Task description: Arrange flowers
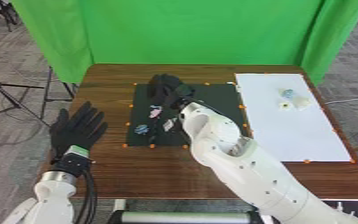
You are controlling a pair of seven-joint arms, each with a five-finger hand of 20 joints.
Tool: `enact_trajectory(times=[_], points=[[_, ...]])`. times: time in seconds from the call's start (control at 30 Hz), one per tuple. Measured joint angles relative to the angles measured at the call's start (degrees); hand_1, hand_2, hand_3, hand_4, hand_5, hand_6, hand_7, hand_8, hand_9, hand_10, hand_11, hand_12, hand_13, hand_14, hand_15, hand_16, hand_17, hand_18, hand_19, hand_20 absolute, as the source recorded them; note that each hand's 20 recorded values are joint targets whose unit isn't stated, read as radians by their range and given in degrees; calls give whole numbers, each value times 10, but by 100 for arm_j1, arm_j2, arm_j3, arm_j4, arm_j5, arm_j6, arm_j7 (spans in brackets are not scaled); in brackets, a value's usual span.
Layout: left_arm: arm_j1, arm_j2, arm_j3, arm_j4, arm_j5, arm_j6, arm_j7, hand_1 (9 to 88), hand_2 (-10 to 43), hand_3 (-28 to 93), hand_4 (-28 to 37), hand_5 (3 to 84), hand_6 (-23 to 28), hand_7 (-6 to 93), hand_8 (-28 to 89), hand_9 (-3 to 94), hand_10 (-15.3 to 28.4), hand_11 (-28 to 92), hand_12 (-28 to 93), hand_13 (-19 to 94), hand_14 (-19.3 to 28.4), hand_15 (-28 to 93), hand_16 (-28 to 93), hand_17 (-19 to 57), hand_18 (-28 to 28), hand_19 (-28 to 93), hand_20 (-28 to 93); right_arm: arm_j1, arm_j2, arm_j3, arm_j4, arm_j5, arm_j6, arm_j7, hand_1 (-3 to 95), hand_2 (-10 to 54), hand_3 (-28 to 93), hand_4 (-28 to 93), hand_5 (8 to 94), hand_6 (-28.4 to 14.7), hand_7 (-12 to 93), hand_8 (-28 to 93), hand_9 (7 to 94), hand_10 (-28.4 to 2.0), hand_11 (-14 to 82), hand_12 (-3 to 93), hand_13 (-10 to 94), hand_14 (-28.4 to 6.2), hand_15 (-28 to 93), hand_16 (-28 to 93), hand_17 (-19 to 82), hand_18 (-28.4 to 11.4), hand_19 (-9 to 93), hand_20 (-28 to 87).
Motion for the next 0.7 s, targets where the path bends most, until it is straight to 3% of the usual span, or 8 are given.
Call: enact_trajectory(times=[0.33, 0.57, 0.7], points=[[-11, 27, -8, -6, 1, -10, -9, 258, 96, 702, -283, 334, 70, 172, -104, 258, 133, 209, 110, 179, 130, 322, -72, -65, 123, 303, 87, 0, -120, -158, 597, -583, 103, 79, 661, -95, 725, -283, 671, -13, 273, 4, 799, -83, 151, 477, 732, -42, 371, 498, 425, -133, 879, 211], [-10, 14, -31, -6, 9, -22, -114, 259, 96, 700, -283, 328, 69, 170, -104, 254, 131, 207, 111, 178, 130, 321, -71, -65, 122, 301, 87, -78, -151, -98, 731, -750, 69, 224, 655, -95, 729, -283, 661, -14, 272, -9, 786, -83, 143, 462, 722, -42, 359, 487, 414, -134, 883, 194], [-7, 7, -56, -6, 19, -16, -141, 259, 95, 702, -283, 312, 64, 175, -104, 248, 130, 207, 111, 178, 132, 322, -71, -65, 123, 302, 88, -124, -171, -43, 740, -817, -13, 273, 635, -95, 730, -283, 644, -14, 256, -37, 766, -88, 100, 388, 707, -42, 378, 489, 398, -155, 810, 314]])
